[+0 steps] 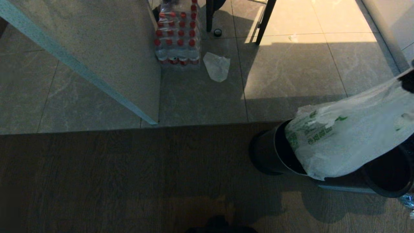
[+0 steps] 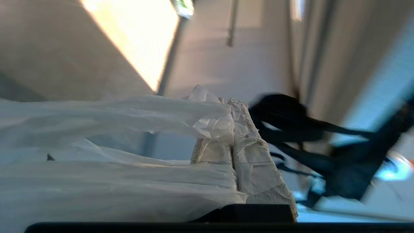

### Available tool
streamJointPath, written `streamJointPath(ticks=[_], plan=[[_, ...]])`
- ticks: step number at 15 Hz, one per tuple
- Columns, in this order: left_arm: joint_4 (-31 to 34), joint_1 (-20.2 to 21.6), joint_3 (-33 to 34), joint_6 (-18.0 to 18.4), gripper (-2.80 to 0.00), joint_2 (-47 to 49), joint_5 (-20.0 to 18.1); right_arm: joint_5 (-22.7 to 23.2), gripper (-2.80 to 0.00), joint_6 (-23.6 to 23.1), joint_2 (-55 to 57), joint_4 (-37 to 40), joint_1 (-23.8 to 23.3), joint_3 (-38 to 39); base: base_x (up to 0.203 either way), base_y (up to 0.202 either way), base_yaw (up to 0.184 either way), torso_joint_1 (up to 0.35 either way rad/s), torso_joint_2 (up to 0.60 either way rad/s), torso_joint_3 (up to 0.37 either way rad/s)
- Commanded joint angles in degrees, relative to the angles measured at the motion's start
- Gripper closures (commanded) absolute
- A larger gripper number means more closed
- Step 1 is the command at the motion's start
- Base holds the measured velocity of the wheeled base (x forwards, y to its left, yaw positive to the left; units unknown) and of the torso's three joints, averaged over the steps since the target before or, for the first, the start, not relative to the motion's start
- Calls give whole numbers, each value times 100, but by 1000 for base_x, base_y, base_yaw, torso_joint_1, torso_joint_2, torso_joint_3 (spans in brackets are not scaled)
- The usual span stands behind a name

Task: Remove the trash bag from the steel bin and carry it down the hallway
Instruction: Put the trash bag at the door

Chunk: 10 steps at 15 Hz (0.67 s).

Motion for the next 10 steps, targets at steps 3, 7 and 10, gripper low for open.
streamJointPath(ticks=[3,7,10], plan=[[-2,2,4,-11,0,-2,4,-69,0,-326,-714,449,202,-455,0,0,0,0,0,0],[-2,2,0,-7,0,-2,4,-130,0,-337,-1048,1151,213,-1323,0,0,0,0,0,0],[-2,7,9,-9,0,-2,4,-919,0,-322,-1035,1648,596,-2706,0,0,0,0,0,0]])
